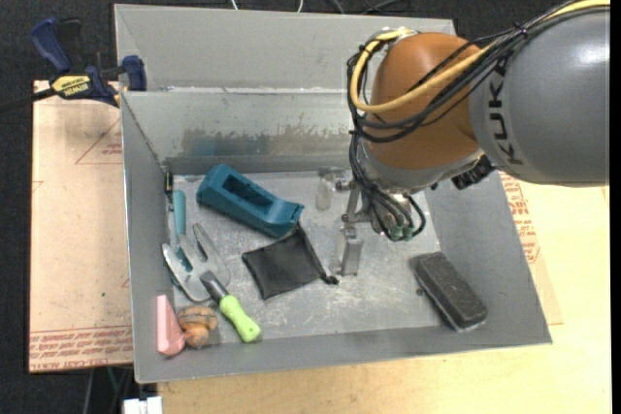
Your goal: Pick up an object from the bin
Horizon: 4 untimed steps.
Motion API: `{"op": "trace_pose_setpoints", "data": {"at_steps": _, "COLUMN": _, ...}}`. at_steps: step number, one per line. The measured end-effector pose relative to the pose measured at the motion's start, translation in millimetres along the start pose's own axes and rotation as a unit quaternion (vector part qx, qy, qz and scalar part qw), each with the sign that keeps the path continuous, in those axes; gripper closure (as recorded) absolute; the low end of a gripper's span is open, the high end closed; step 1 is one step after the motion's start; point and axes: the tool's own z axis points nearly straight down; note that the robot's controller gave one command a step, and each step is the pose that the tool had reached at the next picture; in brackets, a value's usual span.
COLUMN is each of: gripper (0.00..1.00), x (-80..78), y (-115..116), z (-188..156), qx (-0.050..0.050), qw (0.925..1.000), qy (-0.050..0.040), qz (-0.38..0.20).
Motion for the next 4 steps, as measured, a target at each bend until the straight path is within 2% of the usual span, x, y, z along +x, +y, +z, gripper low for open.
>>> {"op": "trace_pose_setpoints", "data": {"at_steps": 1, "gripper": 0.00, "x": -1.7, "y": 0, "z": -4, "qx": 0.000, "qw": 1.0000, "qy": -0.0036, "qz": 0.001}}
{"op": "trace_pose_setpoints", "data": {"at_steps": 2, "gripper": 0.00, "x": 3.6, "y": 10, "z": 60, "qx": 0.000, "qw": 0.9996, "qy": -0.0058, "qz": -0.026}}
{"op": "trace_pose_setpoints", "data": {"at_steps": 3, "gripper": 0.00, "x": -23.0, "y": 45, "z": 89, "qx": -0.001, "qw": 0.9978, "qy": -0.0075, "qz": 0.065}}
{"op": "trace_pose_setpoints", "data": {"at_steps": 4, "gripper": 0.00, "x": -50.3, "y": 71, "z": 110, "qx": 0.000, "qw": 1.0000, "qy": -0.0076, "qz": 0.004}}
